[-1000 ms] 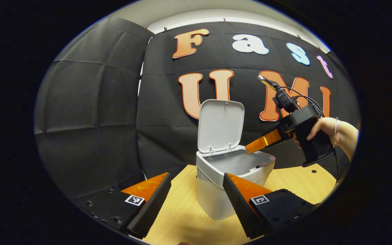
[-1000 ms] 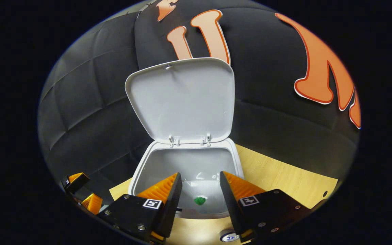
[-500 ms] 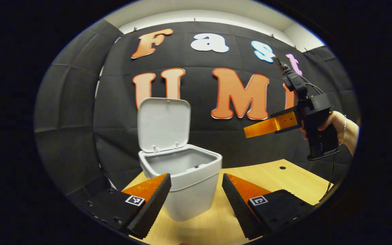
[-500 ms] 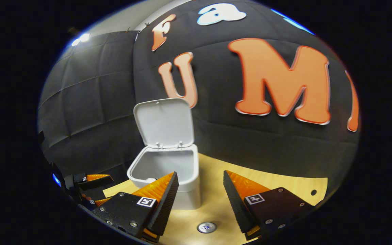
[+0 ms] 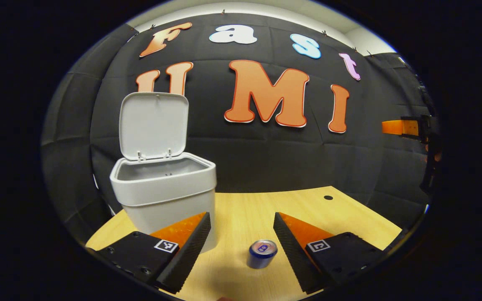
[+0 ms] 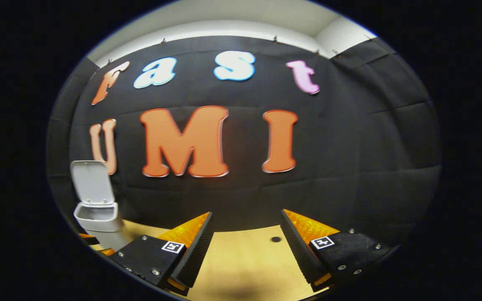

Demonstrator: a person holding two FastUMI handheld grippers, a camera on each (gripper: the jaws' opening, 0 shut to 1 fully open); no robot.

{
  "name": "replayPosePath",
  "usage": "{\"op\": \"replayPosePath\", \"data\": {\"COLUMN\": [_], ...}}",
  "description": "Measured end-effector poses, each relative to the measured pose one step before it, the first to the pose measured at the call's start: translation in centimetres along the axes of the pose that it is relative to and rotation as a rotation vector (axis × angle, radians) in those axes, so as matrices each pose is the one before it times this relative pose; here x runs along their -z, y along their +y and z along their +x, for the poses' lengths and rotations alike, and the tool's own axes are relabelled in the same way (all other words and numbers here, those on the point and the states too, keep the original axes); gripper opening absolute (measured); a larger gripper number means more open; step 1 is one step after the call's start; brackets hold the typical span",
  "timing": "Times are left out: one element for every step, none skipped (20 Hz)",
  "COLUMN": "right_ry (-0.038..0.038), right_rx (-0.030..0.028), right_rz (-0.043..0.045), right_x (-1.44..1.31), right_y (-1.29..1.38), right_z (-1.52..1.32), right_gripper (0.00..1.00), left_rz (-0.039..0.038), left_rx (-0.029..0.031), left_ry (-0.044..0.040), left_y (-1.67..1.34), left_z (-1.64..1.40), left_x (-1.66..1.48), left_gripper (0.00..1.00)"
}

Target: Press the lid of the desktop garbage bin to open it, pick up the crumpled paper on the desktop and throw it into the bin, then pick up the pop can on the desktop and drop it into the bin, and finally close the garbage bin lid.

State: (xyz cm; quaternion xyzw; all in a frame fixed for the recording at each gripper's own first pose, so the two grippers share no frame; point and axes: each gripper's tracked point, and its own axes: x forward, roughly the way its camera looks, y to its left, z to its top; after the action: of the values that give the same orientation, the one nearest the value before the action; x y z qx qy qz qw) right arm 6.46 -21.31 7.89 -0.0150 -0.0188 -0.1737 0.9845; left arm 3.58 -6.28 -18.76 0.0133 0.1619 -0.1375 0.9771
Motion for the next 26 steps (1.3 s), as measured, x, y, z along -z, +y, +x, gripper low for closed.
{"op": "replayPosePath", "data": {"right_ry": [0.00112,0.01950,0.02534,0.02640,0.02036,0.01743,0.01523,0.01366,0.01008,0.01037,0.00384,0.00018,0.00533,0.01320,0.01435,0.01556,0.01703,0.01728,0.01388,0.01042,0.00744,0.00122,0.00079,0.00413,0.00723,0.00691], "right_rx": [0.02276,0.01500,0.00480,-0.00121,-0.00667,-0.00725,-0.01230,-0.01551,-0.01523,-0.01196,-0.00785,-0.00648,-0.00702,-0.00826,-0.01121,-0.01082,-0.01145,-0.01040,-0.01185,-0.00830,-0.00767,-0.00741,-0.00579,-0.00557,-0.00510,-0.00228], "right_rz": [-0.00417,-0.00367,-0.00194,-0.00231,-0.00461,-0.00877,-0.01070,-0.00896,-0.00597,-0.00260,-0.00273,-0.00465,-0.00961,-0.00896,-0.00237,0.00279,0.00279,0.00010,-0.00479,-0.01090,-0.01143,-0.00675,-0.00489,-0.00274,-0.00130,0.00024], "right_x": [0.497,0.810,1.240,1.132,1.051,0.957,0.751,0.698,0.541,0.357,0.321,0.232,0.406,0.574,0.633,0.566,0.679,0.507,0.554,0.316,0.211,0.046,-0.040,0.049,0.349,0.185], "right_y": [-1.419,-1.000,-0.679,-0.299,-0.356,0.079,0.508,0.482,0.509,0.404,0.408,0.365,0.399,0.382,0.455,0.497,0.489,0.460,0.471,0.460,0.295,0.330,0.347,0.313,0.242,0.308], "right_z": [-0.387,-0.267,-0.222,0.044,-0.037,0.124,0.291,0.283,0.281,0.161,0.164,0.140,0.106,0.030,0.081,0.023,0.019,0.031,0.097,0.035,0.038,0.026,0.032,0.056,0.036,0.036], "right_gripper": [0.94,0.94,0.94,0.94,0.94,0.94,0.94,0.94,0.94,0.94,0.94,0.94,0.94,0.94,0.94,0.94,0.94,0.94,0.94,0.94,0.94,0.94,0.94,0.94,0.94,0.94], "left_rz": [0.00360,-0.00209,-0.00430,-0.00297,0.00146,0.00686,0.01660,0.02146,0.01448,-0.00173,0.00342,0.01334,0.00819,0.00105,-0.00450,-0.00493,-0.00137,-0.00296,-0.00605,-0.00878,-0.00073,0.00764,0.00617,0.00083,-0.00312,-0.00805], "left_rx": [0.00722,-0.00364,-0.01043,-0.00823,-0.00694,-0.00495,0.00167,-0.00167,-0.00598,-0.00188,0.00060,-0.01073,-0.01412,0.00063,0.00333,0.00309,-0.00099,-0.00233,-0.00291,0.00304,-0.00009,-0.00039,0.00158,0.00896,0.00168,0.00270], "left_ry": [0.01064,0.01984,0.02733,0.02862,0.02406,0.00960,0.01354,0.01644,0.02428,0.01674,0.01586,0.03341,0.02879,0.00042,-0.00795,0.00158,0.00150,-0.00284,0.00079,0.00204,0.00612,0.00484,-0.00666,-0.00554,-0.00018,0.00326], "left_y": [-0.838,-0.493,-0.362,-0.327,-0.246,-0.180,-0.370,-0.244,-0.104,-0.160,-0.136,0.118,0.110,-0.055,-0.292,-0.070,-0.103,-0.066,0.117,-0.028,-0.053,0.133,0.080,0.030,0.156,0.150], "left_z": [0.443,0.617,0.604,0.572,0.469,0.522,0.404,0.696,0.856,0.805,0.875,0.759,0.423,0.728,0.708,0.452,0.508,0.352,0.338,0.310,-0.093,-0.073,-0.204,-0.309,-0.559,-0.515], "left_x": [1.403,1.668,1.885,1.738,1.560,1.332,1.318,1.268,1.190,0.829,0.720,0.982,0.955,0.179,0.221,0.237,0.091,-0.078,0.190,0.021,0.242,0.116,-0.394,-0.562,-0.669,-0.759], "left_gripper": [0.95,0.95,0.96,0.96,0.96,0.96,0.96,0.96,0.96,0.96,0.96,0.96,0.97,0.99,0.99,0.99,0.99,0.99,0.99,0.99,0.99,0.98,0.96,0.86,0.86,0.84]}}
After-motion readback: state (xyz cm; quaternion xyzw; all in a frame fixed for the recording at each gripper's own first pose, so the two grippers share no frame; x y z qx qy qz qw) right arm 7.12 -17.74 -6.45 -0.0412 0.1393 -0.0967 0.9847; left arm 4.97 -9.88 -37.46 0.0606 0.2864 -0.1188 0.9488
